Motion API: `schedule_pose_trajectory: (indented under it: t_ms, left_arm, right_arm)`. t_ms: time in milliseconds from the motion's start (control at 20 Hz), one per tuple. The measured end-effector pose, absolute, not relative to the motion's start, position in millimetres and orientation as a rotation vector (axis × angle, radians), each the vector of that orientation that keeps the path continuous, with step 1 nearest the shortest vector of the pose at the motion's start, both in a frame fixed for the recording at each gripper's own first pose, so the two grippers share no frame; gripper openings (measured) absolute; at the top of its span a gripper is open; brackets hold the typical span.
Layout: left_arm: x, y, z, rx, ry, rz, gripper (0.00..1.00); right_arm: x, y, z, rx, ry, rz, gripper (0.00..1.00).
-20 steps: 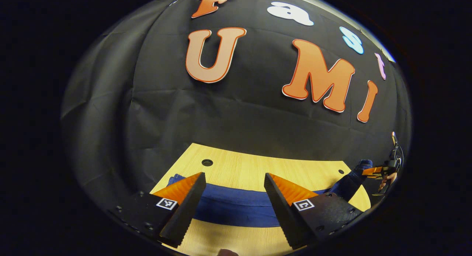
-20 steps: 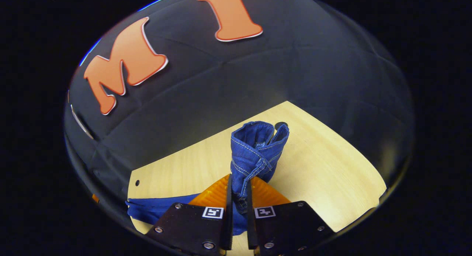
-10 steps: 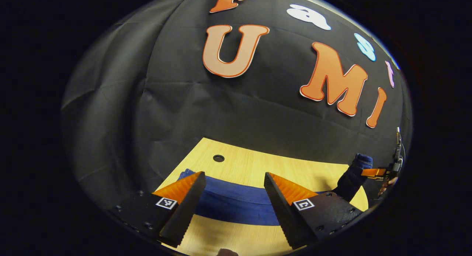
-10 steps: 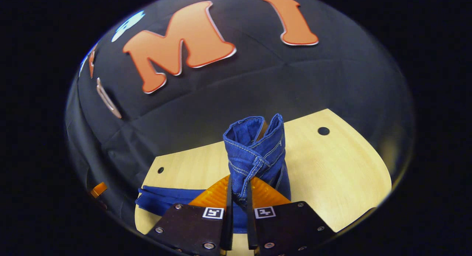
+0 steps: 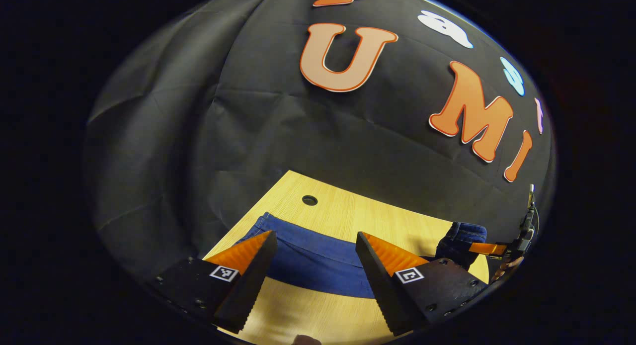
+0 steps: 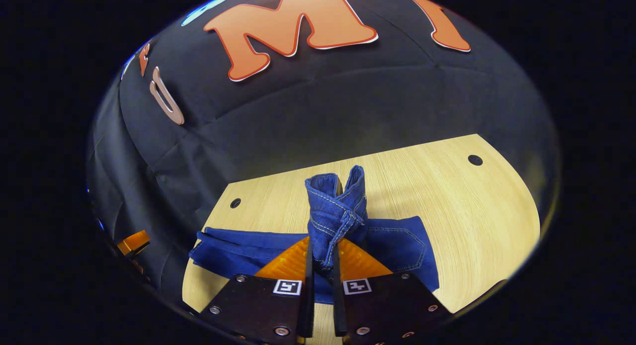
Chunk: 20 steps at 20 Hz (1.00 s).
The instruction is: Grasp the waist and the cuffs of the jeans and fold them to make the two legs overlap; first hold the waist and fold one-third of the jeans toward the cuffs, then hold the cuffs and fold the remaining one-third in the same direction to finish folding.
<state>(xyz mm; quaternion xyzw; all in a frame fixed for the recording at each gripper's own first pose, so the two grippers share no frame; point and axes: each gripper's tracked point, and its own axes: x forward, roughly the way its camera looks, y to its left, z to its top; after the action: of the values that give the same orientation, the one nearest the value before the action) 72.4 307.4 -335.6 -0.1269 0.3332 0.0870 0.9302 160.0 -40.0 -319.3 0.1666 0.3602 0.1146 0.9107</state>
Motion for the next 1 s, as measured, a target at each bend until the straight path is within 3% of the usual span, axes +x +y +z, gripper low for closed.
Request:
schedule_pose_trajectory:
  t_ms: [300, 350, 550, 700, 750, 800, 900, 950, 1000]
  left_arm:
    - [65, 321, -379, -0.375, 0.778, 0.198, 0.99]
    - [63, 323, -390, -0.396, 0.802, 0.205, 0.99]
    - [59, 331, -424, -0.491, 0.877, 0.241, 0.99]
    - [54, 338, -452, -0.561, 0.942, 0.278, 0.98]
    - [55, 338, -460, -0.598, 0.955, 0.281, 0.98]
    - [54, 340, -466, -0.637, 0.972, 0.294, 0.98]
    - [54, 345, -483, -0.685, 0.996, 0.317, 0.98]
    - [54, 349, -490, -0.709, 1.005, 0.323, 0.98]
    - [53, 351, -495, -0.738, 1.016, 0.335, 0.98]
  right_arm:
    - [150, -13, -331, 0.377, 0.797, 0.283, 0.19]
    - [149, -3, -329, 0.378, 0.776, 0.29, 0.42]
    - [149, -15, -321, 0.304, 0.707, 0.265, 0.66]
    - [151, -40, -315, 0.223, 0.662, 0.211, 0.75]
    - [152, -50, -310, 0.2, 0.646, 0.192, 0.71]
    - [152, -60, -306, 0.18, 0.632, 0.172, 0.8]
    - [154, -79, -294, 0.151, 0.597, 0.128, 0.82]
    - [152, -93, -289, 0.135, 0.581, 0.1, 0.77]
    - [150, -105, -283, 0.128, 0.568, 0.076, 0.84]
